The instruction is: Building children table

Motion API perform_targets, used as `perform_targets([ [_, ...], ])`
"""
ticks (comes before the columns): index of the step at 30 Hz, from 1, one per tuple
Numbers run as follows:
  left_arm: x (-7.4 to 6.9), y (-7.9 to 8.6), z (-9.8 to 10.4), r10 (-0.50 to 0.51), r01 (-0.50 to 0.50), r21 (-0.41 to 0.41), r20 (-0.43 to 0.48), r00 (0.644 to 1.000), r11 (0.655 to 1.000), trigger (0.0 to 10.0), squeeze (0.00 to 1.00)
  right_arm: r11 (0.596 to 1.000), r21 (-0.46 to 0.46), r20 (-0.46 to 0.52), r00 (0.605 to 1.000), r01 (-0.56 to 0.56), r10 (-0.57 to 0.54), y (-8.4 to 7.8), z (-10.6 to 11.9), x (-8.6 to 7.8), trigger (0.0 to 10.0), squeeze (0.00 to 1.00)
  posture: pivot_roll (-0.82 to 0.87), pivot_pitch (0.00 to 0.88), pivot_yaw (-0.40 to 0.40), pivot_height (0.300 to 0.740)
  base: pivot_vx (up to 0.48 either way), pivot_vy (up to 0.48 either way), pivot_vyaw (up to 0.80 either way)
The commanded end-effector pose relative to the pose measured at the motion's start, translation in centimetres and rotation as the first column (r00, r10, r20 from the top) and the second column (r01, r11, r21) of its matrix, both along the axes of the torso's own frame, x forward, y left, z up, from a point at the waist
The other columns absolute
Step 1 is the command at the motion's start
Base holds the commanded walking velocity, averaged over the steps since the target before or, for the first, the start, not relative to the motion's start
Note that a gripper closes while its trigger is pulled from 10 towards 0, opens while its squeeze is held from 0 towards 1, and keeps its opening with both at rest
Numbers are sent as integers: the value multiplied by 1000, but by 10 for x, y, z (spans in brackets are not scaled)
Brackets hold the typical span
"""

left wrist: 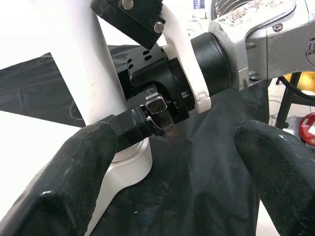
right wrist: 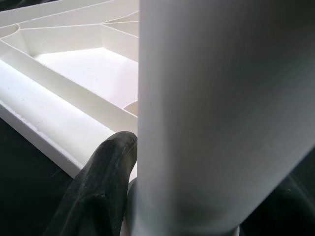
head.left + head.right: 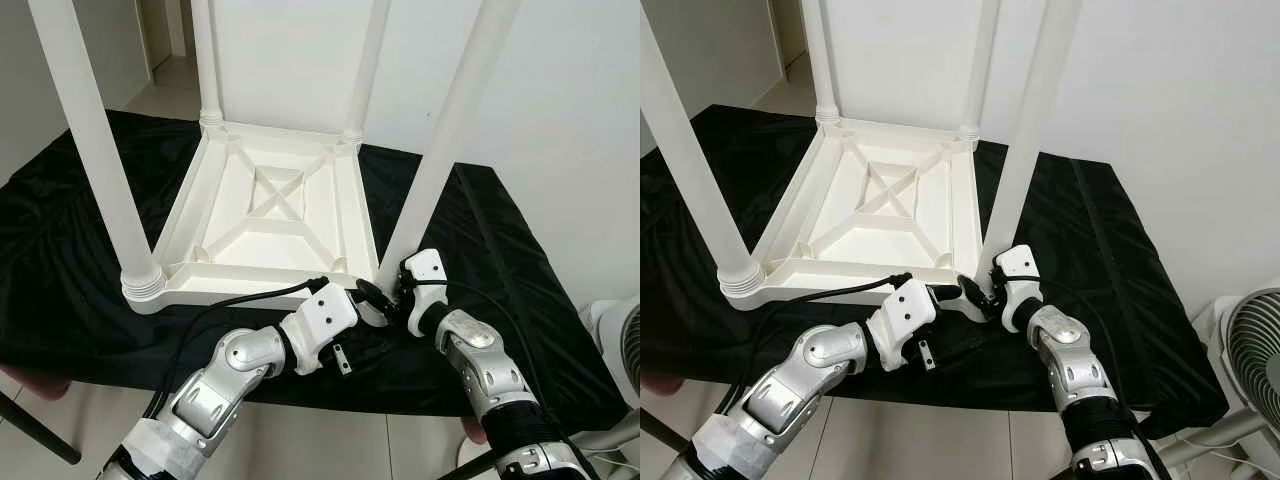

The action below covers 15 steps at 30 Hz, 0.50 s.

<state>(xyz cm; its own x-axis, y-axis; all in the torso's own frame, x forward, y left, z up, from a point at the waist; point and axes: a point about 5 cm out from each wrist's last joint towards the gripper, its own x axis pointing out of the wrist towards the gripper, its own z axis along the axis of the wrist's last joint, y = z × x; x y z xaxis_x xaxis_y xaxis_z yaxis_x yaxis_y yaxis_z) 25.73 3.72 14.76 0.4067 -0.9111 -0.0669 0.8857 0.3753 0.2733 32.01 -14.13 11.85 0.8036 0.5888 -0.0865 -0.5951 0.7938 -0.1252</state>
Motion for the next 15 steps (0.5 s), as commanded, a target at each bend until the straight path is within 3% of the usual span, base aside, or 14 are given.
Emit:
perform_targets([
  [1,-2,-2,1,-42,42,14,2,999,999,10000,0,1000,-23,-33,999,-13,13,-1,-9,-2,3490,0,-71,0,-94,740,0,0,0],
  [2,-2,-2,1,-44,44,14,3,999,999,10000,0,1000,-18,-35,999,-5,4,-3,-9,-2,9922,0,-74,0,-95,740,0,0,0],
  [12,-3,-4,0,-52,52,13,1,999,999,10000,0,990,44,-34,991,132,-130,1,-3,-6,10000,0,-76,0,-103,740,0,0,0],
  [14,-4,-5,0,-55,55,12,0,998,998,10000,0,946,104,-41,952,307,-305,9,-2,-12,10000,0,-82,0,-102,740,0,0,0],
  [15,-4,-5,0,-55,55,12,0,998,998,10000,0,946,104,-41,952,307,-305,9,-2,-12,10000,0,-82,0,-102,740,0,0,0],
])
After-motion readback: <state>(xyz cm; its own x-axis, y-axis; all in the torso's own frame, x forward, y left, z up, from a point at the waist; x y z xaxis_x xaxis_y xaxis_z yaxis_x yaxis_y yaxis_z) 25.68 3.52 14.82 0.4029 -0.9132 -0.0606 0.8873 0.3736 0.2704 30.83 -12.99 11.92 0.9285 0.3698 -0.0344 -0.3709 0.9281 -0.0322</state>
